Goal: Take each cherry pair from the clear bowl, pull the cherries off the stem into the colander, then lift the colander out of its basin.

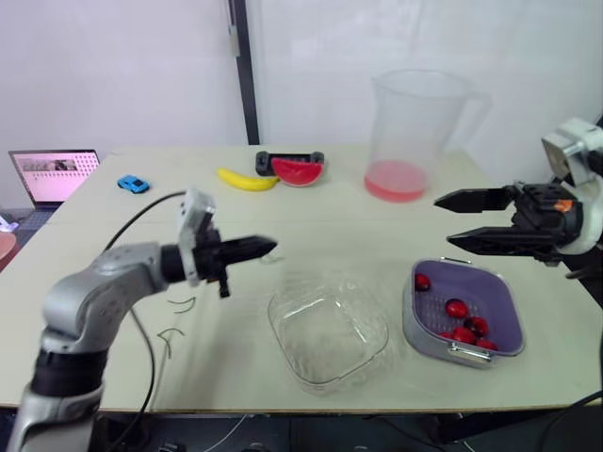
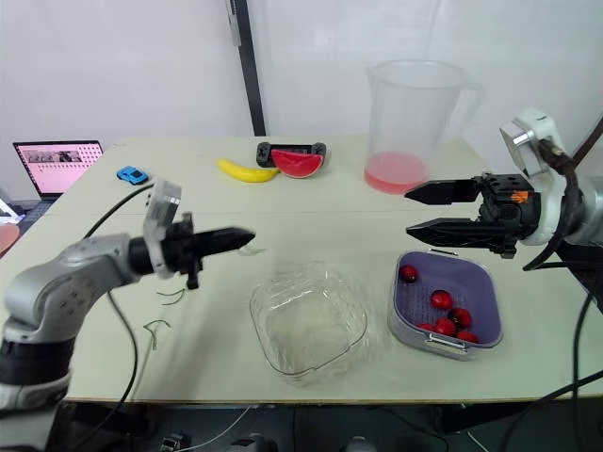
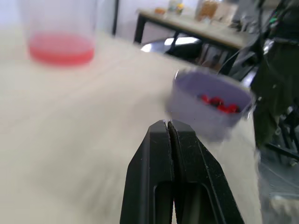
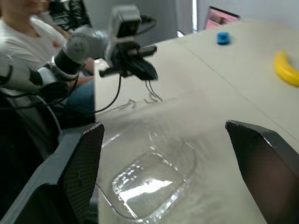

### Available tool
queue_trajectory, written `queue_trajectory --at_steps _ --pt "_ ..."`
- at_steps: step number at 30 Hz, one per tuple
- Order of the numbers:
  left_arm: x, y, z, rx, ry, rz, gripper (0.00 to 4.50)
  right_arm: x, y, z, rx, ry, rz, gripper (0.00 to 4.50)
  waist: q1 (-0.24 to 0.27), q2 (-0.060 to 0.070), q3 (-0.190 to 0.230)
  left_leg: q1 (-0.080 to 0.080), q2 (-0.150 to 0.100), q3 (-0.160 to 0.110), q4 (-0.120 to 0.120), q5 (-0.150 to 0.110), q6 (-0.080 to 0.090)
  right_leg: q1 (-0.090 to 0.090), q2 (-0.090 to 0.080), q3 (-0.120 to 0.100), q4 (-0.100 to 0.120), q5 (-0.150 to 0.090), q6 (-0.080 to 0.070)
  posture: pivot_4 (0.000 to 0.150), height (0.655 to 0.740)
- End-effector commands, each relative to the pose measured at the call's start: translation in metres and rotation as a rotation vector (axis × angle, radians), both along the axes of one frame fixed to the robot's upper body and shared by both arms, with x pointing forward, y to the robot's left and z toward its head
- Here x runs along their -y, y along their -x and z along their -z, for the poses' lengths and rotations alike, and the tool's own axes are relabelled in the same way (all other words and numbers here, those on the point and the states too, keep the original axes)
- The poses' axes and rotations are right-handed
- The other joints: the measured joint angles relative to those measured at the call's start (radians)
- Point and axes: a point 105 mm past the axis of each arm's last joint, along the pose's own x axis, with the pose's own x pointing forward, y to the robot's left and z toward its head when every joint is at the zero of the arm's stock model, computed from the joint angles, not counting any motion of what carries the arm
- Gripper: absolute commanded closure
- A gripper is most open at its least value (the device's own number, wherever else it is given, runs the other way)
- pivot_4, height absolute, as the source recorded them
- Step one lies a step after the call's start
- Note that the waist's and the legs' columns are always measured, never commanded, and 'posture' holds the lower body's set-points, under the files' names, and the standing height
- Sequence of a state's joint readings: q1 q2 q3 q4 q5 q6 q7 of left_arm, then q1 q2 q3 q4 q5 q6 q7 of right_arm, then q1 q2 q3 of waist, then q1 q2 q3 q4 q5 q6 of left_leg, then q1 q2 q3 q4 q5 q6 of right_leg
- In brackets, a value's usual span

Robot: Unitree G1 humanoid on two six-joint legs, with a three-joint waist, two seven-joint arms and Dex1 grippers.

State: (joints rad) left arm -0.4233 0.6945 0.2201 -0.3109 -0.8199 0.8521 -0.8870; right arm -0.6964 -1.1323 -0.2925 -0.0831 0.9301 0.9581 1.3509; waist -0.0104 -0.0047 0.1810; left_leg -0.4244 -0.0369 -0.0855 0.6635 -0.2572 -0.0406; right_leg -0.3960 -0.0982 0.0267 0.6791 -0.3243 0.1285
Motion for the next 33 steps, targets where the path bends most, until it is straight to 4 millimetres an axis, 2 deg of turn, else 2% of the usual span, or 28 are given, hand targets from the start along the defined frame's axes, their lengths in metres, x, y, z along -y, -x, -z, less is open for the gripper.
queue_trajectory --at_steps 1,4,5,8,11,16,19,22,23,26,30,33 --pt "-0.035 0.013 -0.002 0.013 0.019 -0.127 4.50 -0.005 0.003 -0.006 0.045 0.014 -0.026 0.05 -0.002 0.000 0.000 0.000 0.000 0.000 0.000 0.000 0.000 0.000 0.000 0.000 0.000 0.000 0.000 0.150 0.7400" --pt "-0.063 0.019 0.013 -0.030 0.025 -0.266 4.50 -0.007 -0.001 -0.003 0.034 0.031 -0.018 0.05 -0.002 0.000 0.000 0.000 0.000 0.000 -0.001 0.000 0.000 0.000 0.000 0.000 0.000 0.000 0.000 0.150 0.7400" --pt "-0.068 0.021 0.017 -0.043 0.040 -0.292 4.50 -0.007 -0.002 -0.002 0.032 0.039 -0.018 0.05 -0.001 0.000 0.000 0.000 0.000 0.000 -0.001 0.000 0.000 0.000 0.000 0.000 0.000 0.000 0.000 0.150 0.7400" --pt "-0.073 0.034 0.050 -0.121 -0.073 -0.319 4.50 -0.013 0.001 0.001 0.014 0.072 -0.048 0.05 -0.002 0.000 0.000 0.000 0.000 0.001 0.000 0.000 0.000 0.000 -0.001 0.000 -0.001 0.000 0.000 0.150 0.7400" --pt "-0.094 0.029 0.069 -0.161 -0.085 -0.442 4.50 -0.030 0.007 0.006 0.014 0.117 -0.106 0.05 0.000 0.000 0.000 0.000 0.000 0.001 -0.001 0.000 0.001 0.000 -0.001 0.001 -0.002 0.000 0.000 0.150 0.7400" --pt "-0.116 0.023 0.088 -0.175 -0.114 -0.538 4.50 -0.043 0.007 0.008 0.032 0.131 -0.113 0.05 -0.001 0.000 0.000 0.000 0.000 0.001 -0.001 -0.001 0.000 0.000 -0.001 0.000 -0.002 0.000 0.000 0.150 0.7400" --pt "-0.118 0.021 0.091 -0.186 -0.088 -0.540 3.62 -0.039 0.008 0.011 0.032 0.139 -0.093 0.00 0.001 0.000 0.000 0.000 0.000 0.001 -0.001 -0.001 0.000 0.000 -0.001 0.000 -0.003 0.000 0.000 0.150 0.7400" --pt "-0.123 0.019 0.089 -0.189 -0.092 -0.542 2.20 -0.033 0.010 0.011 0.034 0.139 -0.081 0.00 0.001 0.000 0.000 0.000 0.000 0.001 -0.001 -0.001 0.000 0.000 -0.001 0.000 -0.003 0.000 0.000 0.150 0.7400" --pt "-0.125 0.019 0.088 -0.187 -0.093 -0.544 1.60 -0.032 0.010 0.010 0.036 0.139 -0.078 0.00 0.000 0.000 0.000 0.000 0.000 0.001 -0.001 -0.001 0.000 0.000 -0.001 0.000 -0.003 0.000 0.000 0.150 0.7400" --pt "-0.126 0.016 0.075 -0.159 -0.075 -0.524 0.09 -0.027 0.012 0.009 0.037 0.137 -0.073 0.00 -0.002 0.000 0.000 0.000 0.000 0.001 -0.001 -0.001 0.000 0.000 -0.001 0.000 -0.003 0.000 0.000 0.150 0.7400" --pt "-0.122 0.013 0.055 -0.108 -0.068 -0.475 0.04 -0.020 0.016 0.011 0.004 0.119 -0.063 0.00 -0.001 0.000 0.000 0.000 0.000 0.001 -0.001 -0.001 0.000 0.000 -0.001 0.000 -0.003 0.000 0.000 0.150 0.7400" --pt "-0.108 0.005 0.019 -0.005 -0.056 -0.383 0.04 -0.016 0.020 0.014 -0.009 0.111 -0.040 0.00 0.002 0.000 0.000 0.000 0.000 0.001 -0.001 -0.001 0.000 0.000 -0.001 0.000 -0.003 0.000 0.000 0.150 0.7400"
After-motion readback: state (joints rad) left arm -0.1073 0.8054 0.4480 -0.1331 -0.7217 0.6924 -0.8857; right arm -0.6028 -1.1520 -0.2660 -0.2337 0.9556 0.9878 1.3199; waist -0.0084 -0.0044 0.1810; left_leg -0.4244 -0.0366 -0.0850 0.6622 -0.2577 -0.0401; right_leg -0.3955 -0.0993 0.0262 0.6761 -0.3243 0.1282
